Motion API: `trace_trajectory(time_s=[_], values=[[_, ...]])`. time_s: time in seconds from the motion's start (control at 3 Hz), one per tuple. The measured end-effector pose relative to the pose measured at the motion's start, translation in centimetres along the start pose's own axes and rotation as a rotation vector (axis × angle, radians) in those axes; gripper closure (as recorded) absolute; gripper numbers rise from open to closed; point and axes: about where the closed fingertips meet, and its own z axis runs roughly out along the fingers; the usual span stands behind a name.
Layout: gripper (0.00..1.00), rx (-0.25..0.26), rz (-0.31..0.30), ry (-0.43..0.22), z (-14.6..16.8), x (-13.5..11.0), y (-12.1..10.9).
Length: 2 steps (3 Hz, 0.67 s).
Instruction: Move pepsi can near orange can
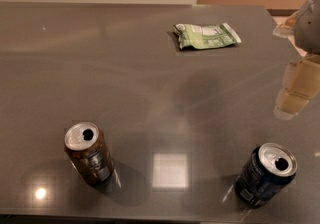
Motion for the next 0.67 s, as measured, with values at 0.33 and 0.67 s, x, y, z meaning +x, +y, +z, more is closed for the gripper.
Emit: trace_trajectory(time_s=[0.33, 0.67], values=[[0.00, 0.000, 0.000, 0.000, 0.00, 0.00, 0.00], [0.00, -0.001, -0.001, 0.000, 0.00, 0.00, 0.01]])
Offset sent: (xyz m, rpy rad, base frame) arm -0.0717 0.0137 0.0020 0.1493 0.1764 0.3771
